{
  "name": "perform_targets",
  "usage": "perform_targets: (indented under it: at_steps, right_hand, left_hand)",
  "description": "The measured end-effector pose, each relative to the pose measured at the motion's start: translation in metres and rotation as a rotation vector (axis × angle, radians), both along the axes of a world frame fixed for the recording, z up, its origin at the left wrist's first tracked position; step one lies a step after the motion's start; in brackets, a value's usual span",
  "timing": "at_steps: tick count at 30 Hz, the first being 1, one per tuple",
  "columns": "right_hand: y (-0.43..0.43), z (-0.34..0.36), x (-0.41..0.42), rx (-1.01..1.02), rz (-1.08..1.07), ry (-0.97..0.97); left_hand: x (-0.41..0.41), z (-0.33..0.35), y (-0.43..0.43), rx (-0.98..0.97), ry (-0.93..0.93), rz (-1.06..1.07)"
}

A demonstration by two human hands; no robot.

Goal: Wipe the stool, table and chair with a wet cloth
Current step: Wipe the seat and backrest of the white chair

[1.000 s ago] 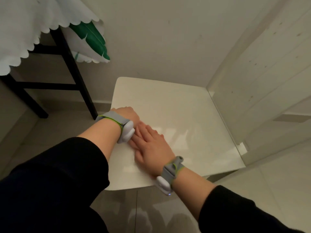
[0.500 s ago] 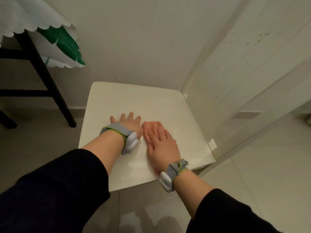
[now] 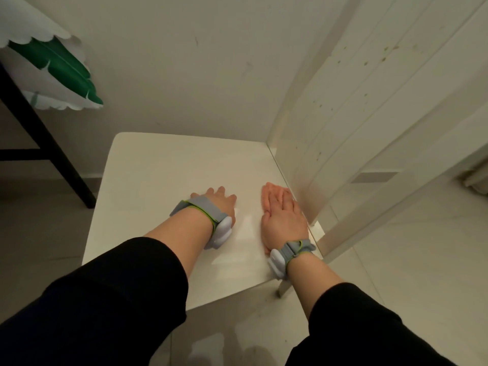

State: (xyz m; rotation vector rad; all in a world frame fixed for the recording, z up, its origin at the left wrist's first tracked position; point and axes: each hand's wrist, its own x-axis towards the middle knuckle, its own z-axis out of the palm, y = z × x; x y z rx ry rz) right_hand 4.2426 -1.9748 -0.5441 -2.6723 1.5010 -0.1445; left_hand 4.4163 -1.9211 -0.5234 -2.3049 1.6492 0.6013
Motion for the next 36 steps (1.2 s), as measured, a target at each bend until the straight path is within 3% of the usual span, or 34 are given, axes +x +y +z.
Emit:
perform_targets:
  at_steps: [4, 7, 13, 19, 21, 27, 30, 36]
  right_hand:
    - [-0.008, 0.012, 0.015, 0.057, -0.026, 0.018]
    - [-0.011, 0.025, 0.014, 0.067, 0.17, 0.104]
    - [-0.015, 0.052, 0.012, -0.186, 0.293, 0.301]
    - [-0.041, 0.083, 0.009, -0.301, 0.248, 0.671]
    - [-0.043, 0.097, 0.015, -0.325, 0.233, 0.657]
    - [-0.078, 0.164, 0.025, -0.573, 0.097, 0.357]
    - [-0.077, 0.155, 0.028, -0.543, 0.065, 0.448]
    - [-0.051, 0.09, 0.021, -0.397, 0.233, 0.746]
  left_hand:
    - [0.002, 0.002, -0.006, 0.006, -0.015, -0.01]
    - [-0.001, 0.003, -0.011, 0.053, -0.037, 0.001]
    - [0.001, 0.015, -0.013, 0.095, -0.055, -0.063]
    - [-0.009, 0.043, -0.003, 0.111, -0.051, -0.138]
    - [-0.014, 0.056, 0.001, 0.152, -0.066, -0.179]
    - [-0.023, 0.08, 0.015, 0.189, -0.081, -0.205]
    - [-0.026, 0.086, 0.02, 0.16, -0.082, -0.185]
    - [-0.032, 0.096, 0.028, 0.171, -0.158, -0.164]
